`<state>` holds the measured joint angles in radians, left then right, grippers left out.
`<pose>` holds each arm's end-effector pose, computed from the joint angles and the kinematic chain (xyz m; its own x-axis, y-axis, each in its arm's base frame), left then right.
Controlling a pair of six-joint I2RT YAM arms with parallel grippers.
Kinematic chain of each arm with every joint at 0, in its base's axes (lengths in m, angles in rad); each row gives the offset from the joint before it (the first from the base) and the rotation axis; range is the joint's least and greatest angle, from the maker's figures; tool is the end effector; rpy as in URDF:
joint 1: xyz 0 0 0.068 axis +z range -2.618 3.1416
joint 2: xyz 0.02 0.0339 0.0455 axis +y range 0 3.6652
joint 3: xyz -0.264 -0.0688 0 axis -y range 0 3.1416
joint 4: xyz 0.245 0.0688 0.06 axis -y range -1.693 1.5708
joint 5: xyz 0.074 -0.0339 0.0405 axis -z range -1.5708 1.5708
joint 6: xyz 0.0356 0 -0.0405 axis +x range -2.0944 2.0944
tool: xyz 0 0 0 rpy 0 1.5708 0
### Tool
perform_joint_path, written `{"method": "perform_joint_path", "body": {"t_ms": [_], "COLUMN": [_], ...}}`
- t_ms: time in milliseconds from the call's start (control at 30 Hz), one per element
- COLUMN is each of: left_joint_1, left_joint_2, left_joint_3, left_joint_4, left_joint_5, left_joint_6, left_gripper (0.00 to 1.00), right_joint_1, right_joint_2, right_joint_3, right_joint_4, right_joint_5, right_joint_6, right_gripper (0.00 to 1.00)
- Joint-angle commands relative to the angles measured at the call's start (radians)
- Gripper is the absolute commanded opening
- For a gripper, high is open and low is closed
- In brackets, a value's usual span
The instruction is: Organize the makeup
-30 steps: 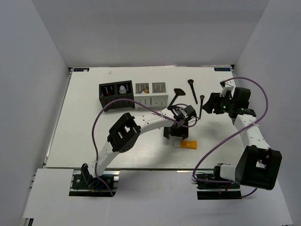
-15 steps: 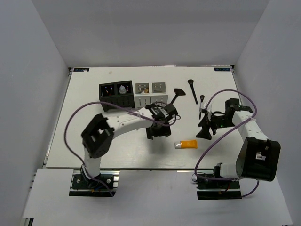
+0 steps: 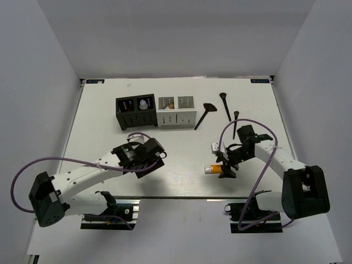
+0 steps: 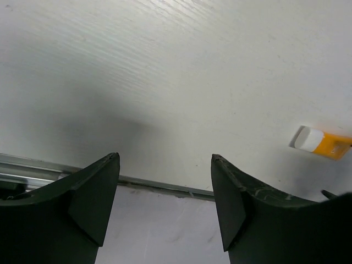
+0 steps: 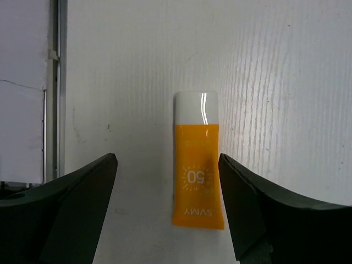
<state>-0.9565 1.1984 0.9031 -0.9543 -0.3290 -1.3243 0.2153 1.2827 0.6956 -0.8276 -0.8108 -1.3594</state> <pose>0.1303 -0.1648 0.2433 -0.8264 -0.4206 -0.3743 -0.3560 0.9054 -0.2314 0.1874 0.0674 0.1835 0.0490 -0.6788 -0.7327 -0.9975 -0.0702 -0.0018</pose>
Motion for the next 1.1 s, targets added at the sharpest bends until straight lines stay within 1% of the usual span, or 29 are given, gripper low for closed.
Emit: {"method": "perform_joint_path", "body": {"t_ms": [0,33,67,133,267,433,567,633,667,733,767,833,867,933,967,1033,1067], "left_joint_1": [0.002,0.002,0.002,0.002,0.002,0.002,0.002,0.002,0.002,0.002,0.002,0.002,0.002,0.002,0.002,0.002,0.002], "left_joint_2": [-0.101,-0.115,-0.128,-0.151,-0.168,-0.195,-0.221,-0.227,-0.233,-0.241,-0.250,-0.258,-0.266,-0.275,-0.283,-0.289,-0.292], "left_joint_3": [-0.041,-0.047,-0.050,-0.059,-0.078,-0.093,-0.110,-0.112,-0.113,-0.115,-0.115,-0.118,-0.122,-0.127,-0.130,-0.128,-0.128], "left_joint_4": [-0.020,-0.026,-0.037,-0.053,-0.066,-0.084,-0.092,-0.106,-0.110,-0.124,-0.124,-0.129,-0.129,-0.126,-0.124,-0.124,-0.121], "left_joint_5": [-0.061,-0.067,-0.068,-0.070,-0.064,-0.068,-0.071,-0.074,-0.077,-0.079,-0.084,-0.087,-0.087,-0.087,-0.087,-0.090,-0.093], "left_joint_6": [-0.111,-0.113,-0.118,-0.130,-0.147,-0.173,-0.185,-0.196,-0.202,-0.205,-0.207,-0.210,-0.210,-0.217,-0.217,-0.220,-0.219], "left_gripper": [0.77,0.78,0.78,0.79,0.79,0.79,0.80,0.80,0.79,0.80,0.80,0.80,0.79,0.79,0.80,0.79,0.79], "right_joint_1": [0.073,0.106,0.117,0.151,0.200,0.266,0.314,0.322,0.334,0.346,0.346,0.354,0.355,0.354,0.351,0.348,0.346], "right_joint_2": [-0.016,-0.010,0.013,0.058,0.124,0.158,0.165,0.165,0.165,0.156,0.153,0.150,0.153,0.161,0.164,0.165,0.165], "right_joint_3": [-0.030,-0.030,-0.027,-0.004,0.024,0.033,0.012,-0.002,-0.005,-0.019,-0.019,-0.009,0.001,0.034,0.086,0.158,0.238], "right_joint_4": [0.204,0.282,0.312,0.355,0.386,0.357,0.390,0.407,0.426,0.444,0.465,0.472,0.466,0.447,0.417,0.386,0.380], "right_joint_5": [0.080,0.097,0.126,0.159,0.211,0.225,0.280,0.323,0.338,0.383,0.395,0.418,0.420,0.392,0.375,0.306,0.282], "right_joint_6": [0.175,0.210,0.264,0.284,0.293,0.269,0.273,0.279,0.283,0.287,0.290,0.298,0.304,0.319,0.328,0.371,0.391], "right_gripper": [0.80,0.80,0.80,0.80,0.80,0.79,0.73,0.64,0.56,0.45,0.34,0.25,0.18,0.13,0.10,0.07,0.06]}}
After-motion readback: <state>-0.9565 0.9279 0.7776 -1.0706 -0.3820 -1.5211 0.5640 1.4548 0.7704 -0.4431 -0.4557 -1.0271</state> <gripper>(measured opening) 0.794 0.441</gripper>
